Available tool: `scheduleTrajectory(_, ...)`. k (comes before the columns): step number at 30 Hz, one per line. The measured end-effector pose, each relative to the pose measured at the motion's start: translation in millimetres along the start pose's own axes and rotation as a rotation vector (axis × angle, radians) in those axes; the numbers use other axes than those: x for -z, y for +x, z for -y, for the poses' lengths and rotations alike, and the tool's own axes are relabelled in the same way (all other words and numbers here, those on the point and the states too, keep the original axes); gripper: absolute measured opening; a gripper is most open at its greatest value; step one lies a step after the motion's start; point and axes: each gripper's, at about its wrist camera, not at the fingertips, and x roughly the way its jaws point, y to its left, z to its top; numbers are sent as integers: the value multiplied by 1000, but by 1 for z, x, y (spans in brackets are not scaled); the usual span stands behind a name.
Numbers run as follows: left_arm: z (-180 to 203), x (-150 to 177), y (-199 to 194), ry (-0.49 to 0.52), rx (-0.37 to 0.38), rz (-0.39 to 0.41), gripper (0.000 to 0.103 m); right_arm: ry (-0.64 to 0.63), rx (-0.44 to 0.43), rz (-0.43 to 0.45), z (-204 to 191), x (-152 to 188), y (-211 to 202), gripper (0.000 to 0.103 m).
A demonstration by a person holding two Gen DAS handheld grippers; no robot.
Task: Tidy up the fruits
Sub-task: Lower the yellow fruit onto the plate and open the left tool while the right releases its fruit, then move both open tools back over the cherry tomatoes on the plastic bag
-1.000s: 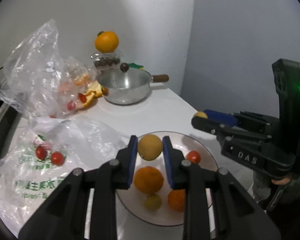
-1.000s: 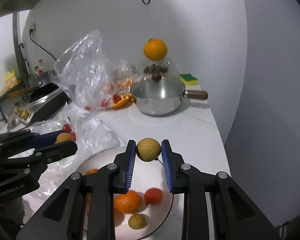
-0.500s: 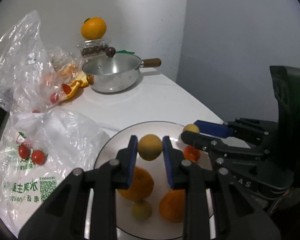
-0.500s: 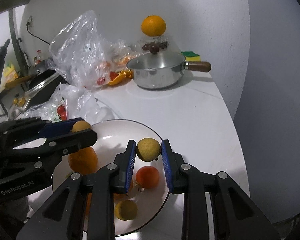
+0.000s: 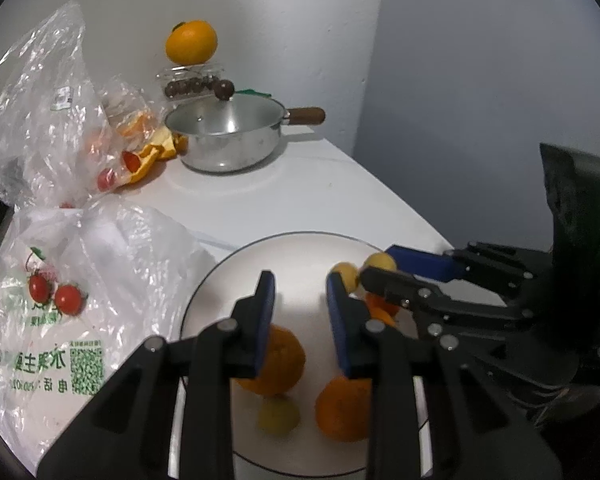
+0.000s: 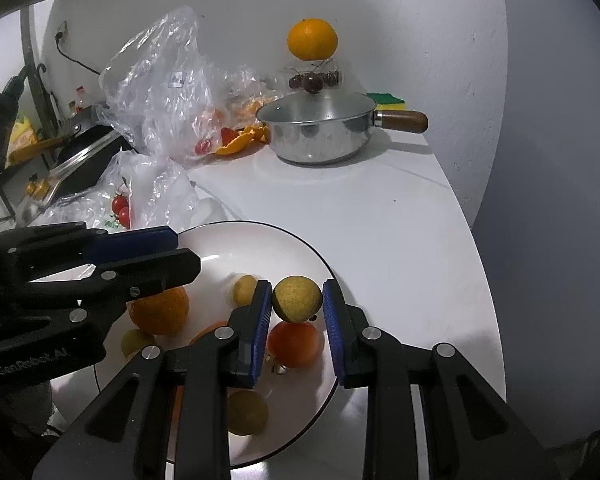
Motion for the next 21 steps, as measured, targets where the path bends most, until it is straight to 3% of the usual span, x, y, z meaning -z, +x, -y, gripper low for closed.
scheduleTrajectory(14,-15,6,-35,-11,-32,47,33,-4,35,-6,-12,-1,-5,29)
scheduleTrajectory(16,-21,7,-41,-20,-36,53,38,-5,41,1,-14,-2,-9,29)
scheduleTrajectory(17,-24,8,-45,-27,-38,59,50,-5,44,3,-16,-2,-11,30)
scheduleTrajectory(18,-26,9,-49,-36,-39,67,55,-6,47,4,-17,-2,-12,30)
scheduleTrajectory(21,-32,11,-60,-47,-41,84,55,-14,57,7,-24,-2,-16,36)
